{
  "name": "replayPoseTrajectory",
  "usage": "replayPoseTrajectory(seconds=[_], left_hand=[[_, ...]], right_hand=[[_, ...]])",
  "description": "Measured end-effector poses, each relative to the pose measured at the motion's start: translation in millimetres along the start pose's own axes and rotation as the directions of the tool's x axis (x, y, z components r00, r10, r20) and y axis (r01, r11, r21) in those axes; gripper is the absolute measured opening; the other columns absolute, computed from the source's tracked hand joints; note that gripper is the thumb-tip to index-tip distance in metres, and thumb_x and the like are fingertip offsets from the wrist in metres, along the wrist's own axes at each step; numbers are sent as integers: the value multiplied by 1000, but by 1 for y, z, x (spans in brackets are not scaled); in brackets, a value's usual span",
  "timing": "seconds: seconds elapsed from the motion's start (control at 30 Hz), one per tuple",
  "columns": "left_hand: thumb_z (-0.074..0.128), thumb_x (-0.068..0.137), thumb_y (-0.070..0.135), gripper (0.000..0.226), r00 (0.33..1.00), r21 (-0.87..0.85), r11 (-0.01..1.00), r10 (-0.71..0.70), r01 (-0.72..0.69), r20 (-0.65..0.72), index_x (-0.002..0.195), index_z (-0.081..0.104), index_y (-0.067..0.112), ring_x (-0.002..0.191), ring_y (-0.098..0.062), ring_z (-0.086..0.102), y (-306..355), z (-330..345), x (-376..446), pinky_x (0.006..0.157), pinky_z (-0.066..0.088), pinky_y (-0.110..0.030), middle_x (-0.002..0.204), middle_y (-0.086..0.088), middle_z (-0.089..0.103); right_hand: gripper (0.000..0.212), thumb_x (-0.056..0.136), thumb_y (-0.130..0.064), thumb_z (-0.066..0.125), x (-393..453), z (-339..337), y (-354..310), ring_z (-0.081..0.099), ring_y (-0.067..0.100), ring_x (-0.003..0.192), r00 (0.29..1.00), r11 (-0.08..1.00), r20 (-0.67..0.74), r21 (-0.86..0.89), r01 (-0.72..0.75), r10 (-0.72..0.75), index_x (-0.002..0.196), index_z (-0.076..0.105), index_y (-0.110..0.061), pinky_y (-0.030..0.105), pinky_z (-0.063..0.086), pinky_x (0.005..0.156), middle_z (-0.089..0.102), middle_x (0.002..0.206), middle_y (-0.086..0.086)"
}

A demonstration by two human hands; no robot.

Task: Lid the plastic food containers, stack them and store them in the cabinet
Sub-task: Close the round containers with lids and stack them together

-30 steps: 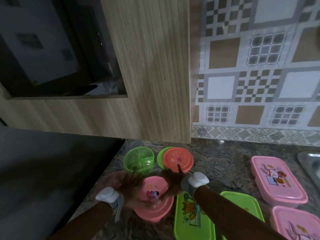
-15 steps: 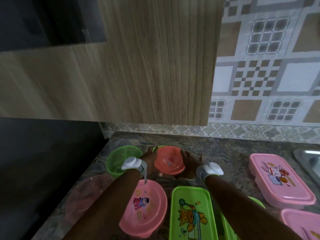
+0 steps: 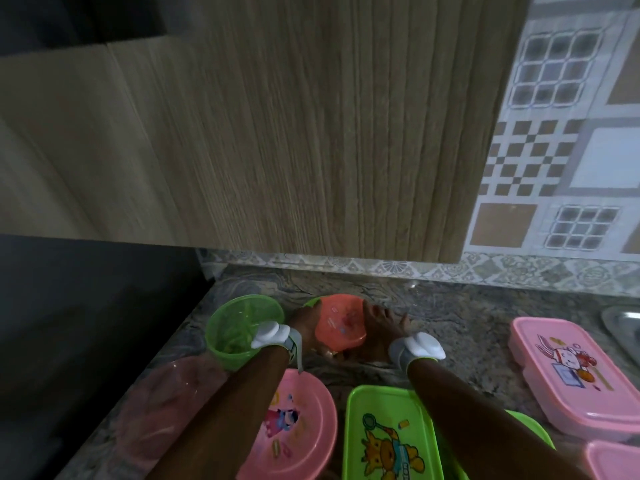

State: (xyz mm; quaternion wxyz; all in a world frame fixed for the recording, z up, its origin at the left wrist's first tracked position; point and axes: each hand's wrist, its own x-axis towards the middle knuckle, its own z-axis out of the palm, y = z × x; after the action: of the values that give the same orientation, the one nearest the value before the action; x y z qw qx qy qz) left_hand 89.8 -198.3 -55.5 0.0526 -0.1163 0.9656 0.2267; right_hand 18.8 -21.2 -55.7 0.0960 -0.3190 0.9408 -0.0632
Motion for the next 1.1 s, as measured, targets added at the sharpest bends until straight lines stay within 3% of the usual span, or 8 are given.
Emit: replayPoseTrajectory(seconds=[0.13,0.4,0.57,0.63,0.77,0.87,0.97,1.1], left_hand=[[92,67,10,100,999,-165,986,34,-39,-37,150,37,7,138,-27,48,3,-16,-21,113,40,-42,152,-15,46],[89,70,28,93,963,-252,961,48,-116,-264,149,42,19,130,-20,56,0,-60,-82,108,47,-35,142,-6,58],[94,64,25,91,918,-355,924,-12,-142,-397,142,48,24,126,-8,57,-22,-72,-147,109,47,-39,138,5,60],[93,63,42,93,908,-253,961,-7,-109,-420,143,48,28,129,-7,55,-39,-81,-179,111,44,-36,139,9,59],[90,63,49,96,908,-210,977,-47,-45,-416,146,46,28,133,-4,50,-66,-85,-224,115,37,-25,144,15,53],[82,69,57,86,891,-136,977,-206,164,-406,142,51,22,132,-15,53,-95,-81,-258,113,41,-32,143,4,57],[73,54,78,107,866,-146,976,-210,160,-454,146,44,31,127,8,38,-112,-71,-286,106,29,-13,139,27,41],[78,41,76,115,864,-279,946,-276,167,-420,144,42,41,123,7,40,-132,-59,-307,102,29,-12,133,29,42]], right_hand=[[128,66,-72,70,-4,-21,7,13,34,147,999,999,9,29,32,-32,157,1,-16,71,10,110,15,159,13],[140,50,-81,71,-22,-60,-25,8,37,148,985,984,-71,73,165,-160,156,0,-24,70,3,111,11,162,12],[142,49,-82,71,-39,-69,-74,9,36,148,958,958,-73,56,280,-276,157,1,-23,70,1,110,13,161,10],[142,49,-82,70,-50,-65,-104,11,35,148,942,942,-52,36,333,-331,157,1,-21,71,2,110,16,160,9],[139,52,-79,71,-65,-51,-148,13,35,147,920,919,-25,44,392,-391,157,3,-20,68,6,111,17,159,9],[141,55,-74,76,-75,-36,-185,9,39,148,898,898,44,71,435,-438,157,-1,-15,58,9,116,13,160,15],[141,54,-75,74,-82,-19,-209,11,38,148,874,875,62,66,479,-483,156,-1,-15,60,12,117,14,159,17],[140,48,-79,72,-91,-1,-235,14,37,146,871,875,88,28,483,-484,156,2,-23,65,3,112,17,158,10]])
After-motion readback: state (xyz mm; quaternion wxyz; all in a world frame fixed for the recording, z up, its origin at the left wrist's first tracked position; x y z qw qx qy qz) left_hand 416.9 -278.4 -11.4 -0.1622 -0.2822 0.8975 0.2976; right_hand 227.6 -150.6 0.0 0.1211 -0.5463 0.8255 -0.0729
